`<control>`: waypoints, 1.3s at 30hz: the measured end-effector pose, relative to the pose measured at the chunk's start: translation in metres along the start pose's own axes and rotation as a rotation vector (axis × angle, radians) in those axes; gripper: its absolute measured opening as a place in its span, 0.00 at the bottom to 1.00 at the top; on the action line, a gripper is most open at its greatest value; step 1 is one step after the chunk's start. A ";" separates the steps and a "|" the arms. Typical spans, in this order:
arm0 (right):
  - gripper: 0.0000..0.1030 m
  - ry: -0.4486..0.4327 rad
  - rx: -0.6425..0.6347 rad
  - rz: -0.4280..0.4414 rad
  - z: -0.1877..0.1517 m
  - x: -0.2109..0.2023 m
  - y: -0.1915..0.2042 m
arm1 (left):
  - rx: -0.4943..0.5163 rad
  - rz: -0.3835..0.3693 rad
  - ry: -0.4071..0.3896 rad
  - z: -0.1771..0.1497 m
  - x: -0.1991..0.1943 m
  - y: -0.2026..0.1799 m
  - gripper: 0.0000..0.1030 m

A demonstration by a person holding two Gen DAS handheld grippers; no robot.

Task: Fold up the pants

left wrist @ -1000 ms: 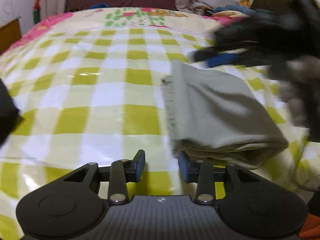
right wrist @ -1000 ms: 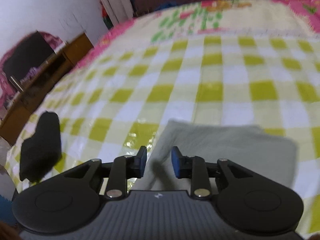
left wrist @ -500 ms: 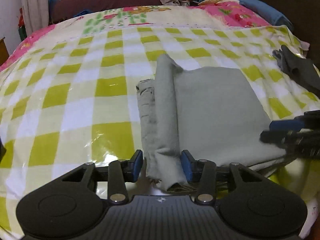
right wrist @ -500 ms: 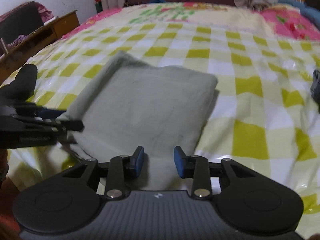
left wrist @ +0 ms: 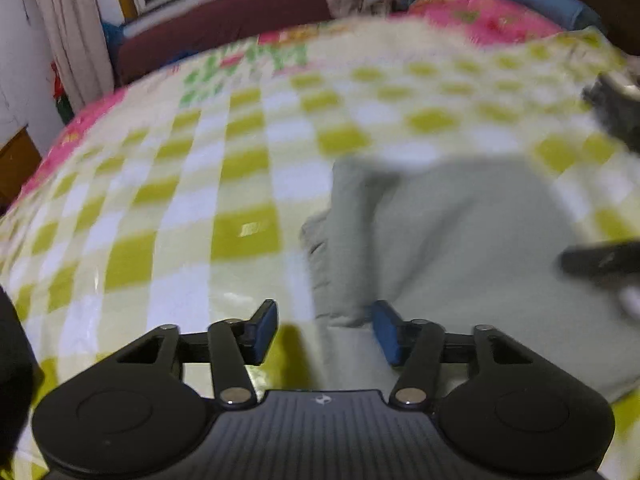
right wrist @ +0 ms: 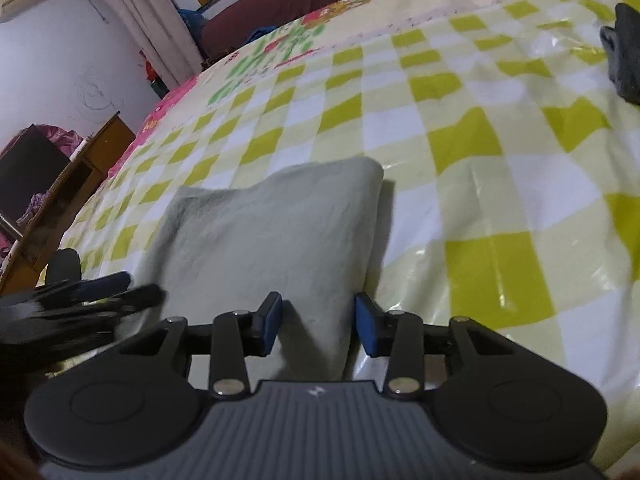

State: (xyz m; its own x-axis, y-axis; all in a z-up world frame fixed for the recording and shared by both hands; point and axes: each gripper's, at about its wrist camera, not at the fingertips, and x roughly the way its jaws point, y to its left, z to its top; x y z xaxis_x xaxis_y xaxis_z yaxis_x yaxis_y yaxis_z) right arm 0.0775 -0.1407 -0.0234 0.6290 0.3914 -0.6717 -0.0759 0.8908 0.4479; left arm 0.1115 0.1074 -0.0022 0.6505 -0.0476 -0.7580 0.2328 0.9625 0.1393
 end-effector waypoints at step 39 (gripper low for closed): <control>0.16 0.070 -0.127 0.107 0.044 0.038 0.019 | -0.186 -0.085 -0.006 -0.013 -0.006 0.014 0.67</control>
State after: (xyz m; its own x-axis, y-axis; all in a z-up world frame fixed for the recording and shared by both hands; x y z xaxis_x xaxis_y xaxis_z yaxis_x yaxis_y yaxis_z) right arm 0.1336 -0.1189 -0.0146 0.5566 0.4969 -0.6657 -0.2394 0.8633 0.4443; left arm 0.1015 0.1244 -0.0041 0.6389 -0.1314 -0.7580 0.1494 0.9877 -0.0454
